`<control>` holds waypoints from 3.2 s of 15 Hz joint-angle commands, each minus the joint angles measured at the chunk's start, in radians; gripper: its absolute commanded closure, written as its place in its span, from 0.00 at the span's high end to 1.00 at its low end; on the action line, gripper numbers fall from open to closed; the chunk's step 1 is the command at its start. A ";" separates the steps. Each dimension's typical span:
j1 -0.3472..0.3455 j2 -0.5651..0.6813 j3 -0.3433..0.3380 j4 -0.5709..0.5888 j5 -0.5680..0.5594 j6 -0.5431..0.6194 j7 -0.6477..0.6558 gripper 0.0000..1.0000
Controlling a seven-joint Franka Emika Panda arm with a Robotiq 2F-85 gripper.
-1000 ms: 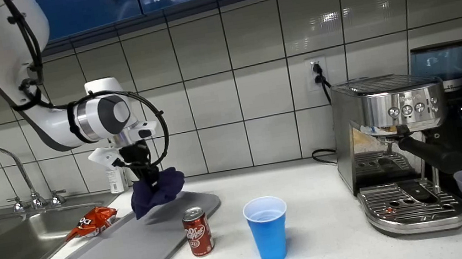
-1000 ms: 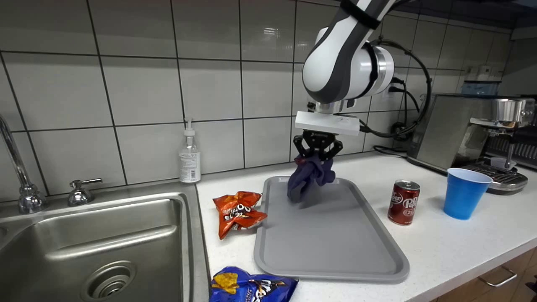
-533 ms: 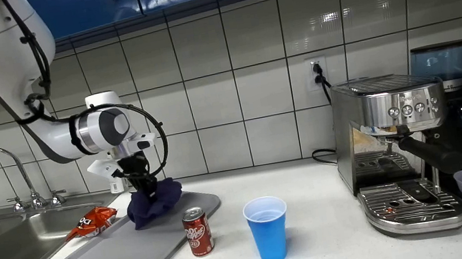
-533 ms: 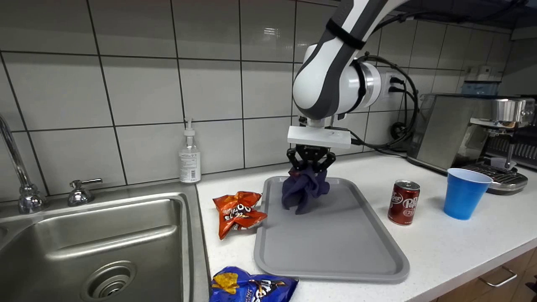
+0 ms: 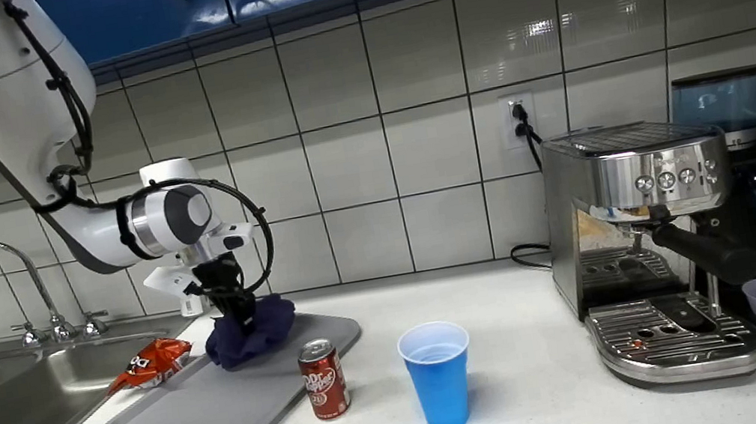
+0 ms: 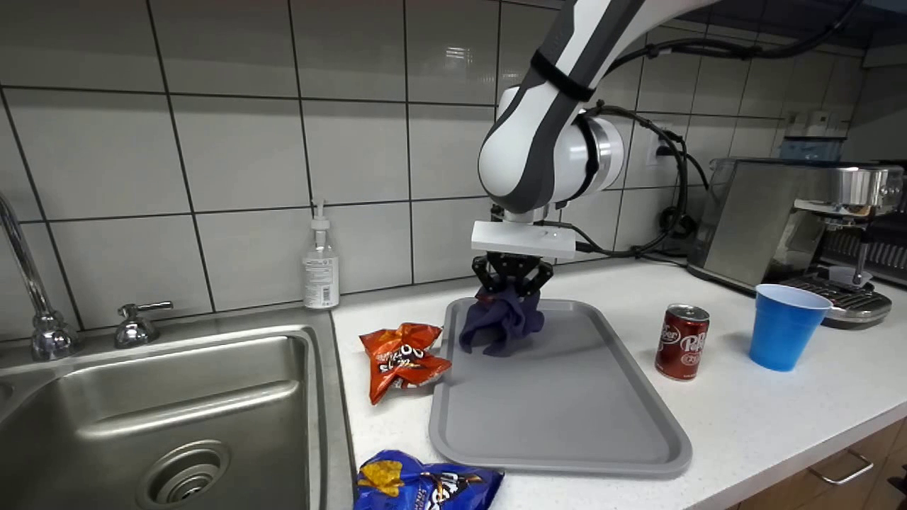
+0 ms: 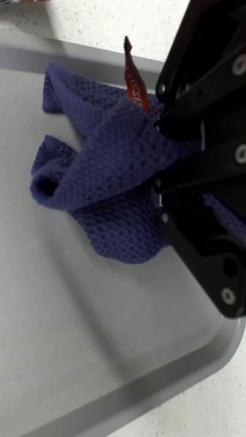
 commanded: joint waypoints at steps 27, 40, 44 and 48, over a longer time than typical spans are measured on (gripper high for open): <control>-0.109 -0.151 -0.063 -0.088 0.005 -0.001 -0.013 1.00; -0.219 -0.211 -0.157 -0.146 0.006 -0.025 0.019 1.00; -0.244 -0.219 -0.194 -0.152 0.000 -0.036 0.025 1.00; -0.271 -0.226 -0.215 -0.154 0.008 -0.058 0.033 1.00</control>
